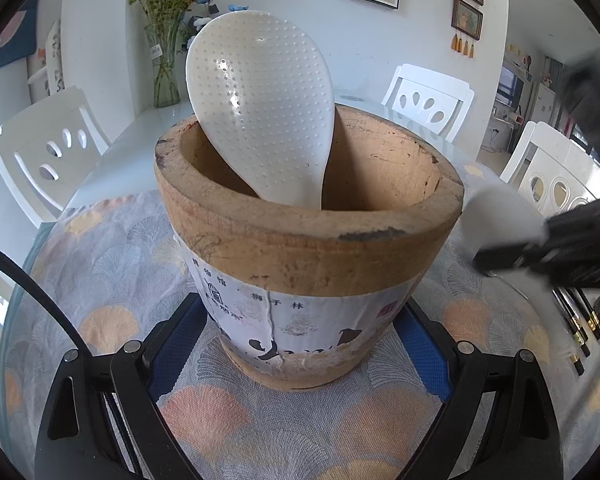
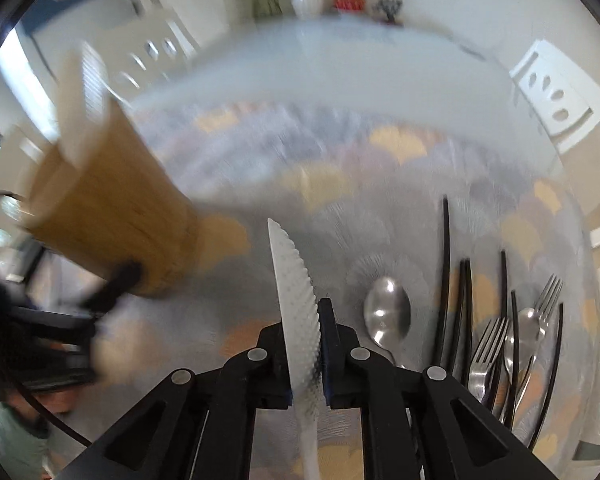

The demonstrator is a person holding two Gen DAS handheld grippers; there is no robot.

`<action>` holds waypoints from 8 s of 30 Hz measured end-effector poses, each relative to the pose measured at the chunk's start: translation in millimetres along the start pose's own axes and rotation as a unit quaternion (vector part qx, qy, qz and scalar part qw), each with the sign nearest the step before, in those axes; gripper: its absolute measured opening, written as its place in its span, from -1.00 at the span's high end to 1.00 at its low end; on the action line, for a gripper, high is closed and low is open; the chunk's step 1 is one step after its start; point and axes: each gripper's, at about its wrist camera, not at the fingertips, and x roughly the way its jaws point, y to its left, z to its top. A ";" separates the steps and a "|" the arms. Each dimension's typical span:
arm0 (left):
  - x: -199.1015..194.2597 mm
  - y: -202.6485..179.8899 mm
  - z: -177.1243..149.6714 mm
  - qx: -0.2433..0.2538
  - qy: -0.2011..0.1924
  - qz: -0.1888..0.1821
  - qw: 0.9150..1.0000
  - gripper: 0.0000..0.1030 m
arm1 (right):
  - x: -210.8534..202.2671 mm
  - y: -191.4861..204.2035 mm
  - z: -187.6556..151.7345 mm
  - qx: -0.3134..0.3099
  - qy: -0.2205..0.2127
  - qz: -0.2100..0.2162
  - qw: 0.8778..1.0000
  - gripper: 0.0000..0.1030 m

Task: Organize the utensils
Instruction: 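Lift the second white spoon and drop it into the holder, then move the right gripper back over the black chopsticks, then grasp one black chopstick with the right gripper and lift it, then lower the black chopstick into the holder and open the right gripper, then move the right gripper to the chopsticks and grasp another black chopstick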

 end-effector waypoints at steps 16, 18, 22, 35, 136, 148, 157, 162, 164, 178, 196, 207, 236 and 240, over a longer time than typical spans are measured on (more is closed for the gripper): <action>0.3 0.0 1.4 0.002 0.001 0.003 1.000 -0.81 | -154.3 49.4 86.3 0.027 -0.332 0.149 0.931 0.82; 0.4 0.5 1.5 0.002 0.001 0.002 1.000 -0.81 | -153.8 59.2 95.8 0.025 -0.347 0.163 0.923 0.82; 0.3 0.2 1.6 0.001 0.001 0.001 1.000 -0.81 | -141.9 67.4 107.5 0.036 -0.364 0.194 0.910 0.82; 0.5 0.1 1.0 0.001 0.002 0.001 1.000 -0.81 | -102.7 68.8 112.1 0.058 -0.348 0.190 0.916 0.82; 5.6 -6.6 0.9 0.011 0.018 0.016 1.000 -0.81 | -132.7 -143.0 -56.8 0.150 -0.134 -0.027 0.979 0.91; 3.9 -0.7 0.4 0.004 0.015 0.003 1.000 -0.81 | -210.5 -56.2 34.3 0.083 -0.326 -0.004 0.942 0.91; 4.7 -3.7 0.4 0.006 0.018 0.004 1.000 -0.81 | -230.9 13.8 76.3 0.048 -0.390 0.066 0.917 0.91; 3.0 2.0 0.3 -0.005 0.016 -0.008 1.000 -0.81 | -222.6 45.2 86.7 0.022 -0.382 0.093 0.919 0.91; 2.8 -0.8 -0.1 0.003 0.014 0.002 1.000 -0.81 | -214.8 56.0 88.4 0.012 -0.374 0.103 0.922 0.91; 4.1 0.3 0.8 -0.002 0.016 -0.002 1.000 -0.81 | -183.0 71.1 91.1 0.002 -0.331 0.125 0.935 0.91; 3.9 -0.5 1.0 -0.001 0.015 0.000 1.000 -0.81 | -159.4 71.9 85.7 -0.009 -0.272 0.124 0.954 0.91; 2.3 -5.1 2.4 0.003 0.011 0.007 1.000 -0.81 | -171.7 65.7 79.4 -0.009 -0.283 0.138 0.949 0.19; 4.5 -9.8 1.6 0.007 0.012 0.013 1.000 -0.81 | -178.3 -130.4 -35.7 0.134 -0.145 -0.059 0.978 0.27; 3.9 -10.3 1.9 0.010 0.012 0.018 1.000 -0.81 | -141.1 -150.3 -58.6 0.154 -0.085 -0.053 0.983 0.36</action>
